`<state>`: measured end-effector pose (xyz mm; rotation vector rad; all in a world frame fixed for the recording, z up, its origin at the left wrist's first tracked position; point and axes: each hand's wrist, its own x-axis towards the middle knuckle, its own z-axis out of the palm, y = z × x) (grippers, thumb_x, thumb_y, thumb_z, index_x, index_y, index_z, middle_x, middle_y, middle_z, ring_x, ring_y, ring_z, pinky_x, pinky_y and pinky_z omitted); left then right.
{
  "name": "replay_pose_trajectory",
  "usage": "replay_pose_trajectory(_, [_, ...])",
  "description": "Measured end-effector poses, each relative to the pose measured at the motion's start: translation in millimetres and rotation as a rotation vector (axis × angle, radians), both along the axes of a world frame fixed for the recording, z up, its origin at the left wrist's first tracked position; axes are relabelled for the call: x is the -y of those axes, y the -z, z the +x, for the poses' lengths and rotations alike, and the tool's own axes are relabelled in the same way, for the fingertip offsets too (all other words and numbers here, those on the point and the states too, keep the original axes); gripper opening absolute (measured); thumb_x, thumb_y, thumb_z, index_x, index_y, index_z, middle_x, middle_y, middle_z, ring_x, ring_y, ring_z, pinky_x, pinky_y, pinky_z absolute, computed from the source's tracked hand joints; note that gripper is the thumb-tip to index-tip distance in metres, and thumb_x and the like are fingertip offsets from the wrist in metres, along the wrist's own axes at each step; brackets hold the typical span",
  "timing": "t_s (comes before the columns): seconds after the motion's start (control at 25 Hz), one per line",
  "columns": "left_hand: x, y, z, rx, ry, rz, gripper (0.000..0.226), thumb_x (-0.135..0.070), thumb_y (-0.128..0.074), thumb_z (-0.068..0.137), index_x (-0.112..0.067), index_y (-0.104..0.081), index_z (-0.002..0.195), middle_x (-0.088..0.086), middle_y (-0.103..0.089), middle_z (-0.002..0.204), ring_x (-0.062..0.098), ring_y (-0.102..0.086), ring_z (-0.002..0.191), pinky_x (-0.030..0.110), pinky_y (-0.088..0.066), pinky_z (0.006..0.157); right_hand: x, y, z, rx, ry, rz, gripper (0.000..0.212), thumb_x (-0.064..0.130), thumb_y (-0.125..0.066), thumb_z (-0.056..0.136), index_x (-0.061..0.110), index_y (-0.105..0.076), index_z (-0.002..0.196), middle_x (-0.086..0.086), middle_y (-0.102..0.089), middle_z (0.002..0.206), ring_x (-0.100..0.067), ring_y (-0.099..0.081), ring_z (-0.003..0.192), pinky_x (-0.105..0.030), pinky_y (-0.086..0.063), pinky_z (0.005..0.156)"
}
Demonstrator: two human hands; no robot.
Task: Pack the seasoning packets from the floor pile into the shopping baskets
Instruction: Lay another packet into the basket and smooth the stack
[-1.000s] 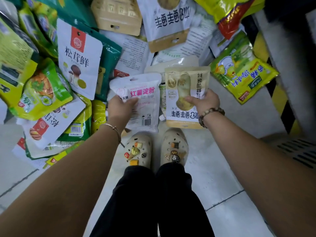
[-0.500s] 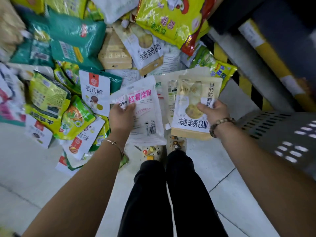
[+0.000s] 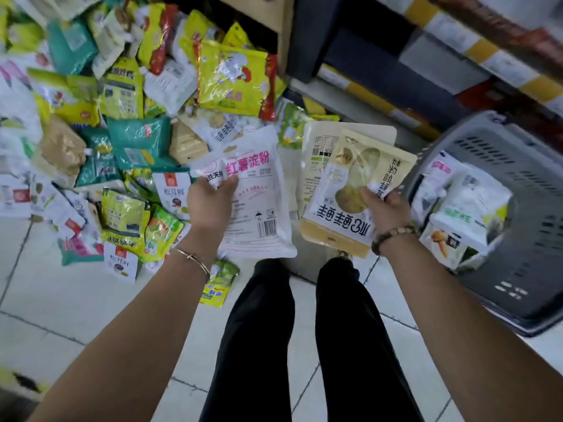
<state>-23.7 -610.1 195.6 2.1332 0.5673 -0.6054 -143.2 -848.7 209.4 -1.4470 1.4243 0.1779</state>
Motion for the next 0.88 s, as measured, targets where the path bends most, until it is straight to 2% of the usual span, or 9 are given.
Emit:
replay_pose_trajectory(0.08, [35,-20,-11,-0.009,0.057,-0.028,0.044,-0.032,-0.067,0.086,-0.017,-0.033,0.062,-0.003,-0.033,0.063,0.017,-0.035,0.062,0.031,-0.030,0.061,25,-21,-21,0.038,0.107,-0.011,0.036,0.026,-0.067,0.084,0.015,-0.039,0.064,0.014,-0.046,0.059,-0.011,-0.043,0.059,-0.017,-0.037,0.051])
replay_pose_trajectory(0.12, [54,-29,-17,-0.013,0.091,-0.037,0.043,-0.032,-0.066,0.087,-0.018,-0.033,0.063,-0.002,-0.033,0.062,0.016,-0.035,0.060,0.031,-0.030,0.060,40,-30,-33,0.042,0.141,-0.028,0.037,0.026,-0.067,0.084,0.010,-0.042,0.062,0.013,-0.054,0.061,-0.017,-0.048,0.062,-0.019,-0.039,0.051])
replay_pose_trajectory(0.2, [95,-42,-33,0.011,0.174,-0.046,0.043,-0.029,-0.065,0.088,-0.017,-0.033,0.063,-0.001,-0.034,0.060,0.017,-0.035,0.059,0.031,-0.028,0.057,73,-40,-63,0.029,0.202,-0.046,0.041,0.028,-0.067,0.084,-0.011,-0.055,0.082,-0.007,-0.067,0.091,-0.033,-0.059,0.089,-0.028,-0.044,0.068])
replay_pose_trajectory(0.28, [137,-51,-48,0.044,0.258,-0.057,0.040,-0.026,-0.064,0.089,-0.012,-0.035,0.064,0.000,-0.035,0.058,0.016,-0.035,0.056,0.032,-0.022,0.054,107,-47,-91,0.061,0.260,-0.068,0.031,0.021,-0.066,0.085,-0.008,-0.059,0.093,-0.015,-0.065,0.106,-0.030,-0.060,0.101,-0.027,-0.042,0.073])
replay_pose_trajectory(0.36, [179,-56,-65,0.062,0.345,-0.091,0.038,-0.024,-0.062,0.091,-0.013,-0.036,0.064,0.000,-0.034,0.056,0.016,-0.037,0.055,0.032,-0.020,0.054,141,-54,-122,0.119,0.330,-0.100,0.006,0.010,-0.064,0.086,0.010,-0.062,0.091,-0.007,-0.064,0.100,-0.013,-0.063,0.084,-0.016,-0.045,0.066])
replay_pose_trajectory(0.52, [264,-50,-103,0.056,0.525,-0.067,0.039,-0.024,-0.056,0.094,-0.018,-0.032,0.064,0.007,-0.045,0.065,0.041,-0.053,0.084,0.037,-0.024,0.061,208,-46,-187,0.158,0.441,-0.160,0.019,0.007,-0.064,0.085,0.018,-0.063,0.101,0.001,-0.065,0.093,0.011,-0.058,0.066,-0.005,-0.045,0.055])
replay_pose_trajectory(0.64, [319,-27,-131,0.091,0.663,0.002,0.022,-0.022,-0.052,0.096,0.000,-0.052,0.093,0.017,-0.059,0.086,0.039,-0.055,0.099,0.033,-0.025,0.066,249,-19,-220,0.111,0.482,-0.145,0.015,0.006,-0.065,0.084,0.014,-0.063,0.097,-0.002,-0.064,0.092,0.011,-0.055,0.060,-0.002,-0.041,0.048])
replay_pose_trajectory(0.72, [349,-6,-146,0.070,0.704,0.069,0.030,-0.020,-0.050,0.096,0.005,-0.050,0.114,0.022,-0.060,0.106,0.038,-0.054,0.106,0.030,-0.027,0.068,266,7,-231,0.068,0.470,-0.081,0.014,0.008,-0.066,0.084,0.013,-0.064,0.097,-0.003,-0.063,0.092,0.008,-0.054,0.062,-0.002,-0.040,0.045])
replay_pose_trajectory(0.88, [389,50,-163,-0.005,0.767,0.183,0.032,-0.019,-0.050,0.096,0.003,-0.047,0.120,0.025,-0.058,0.119,0.042,-0.053,0.112,0.036,-0.039,0.078,287,66,-237,0.061,0.464,0.124,0.015,0.006,-0.066,0.084,0.009,-0.065,0.099,0.001,-0.063,0.085,-0.003,-0.059,0.066,-0.008,-0.045,0.052])
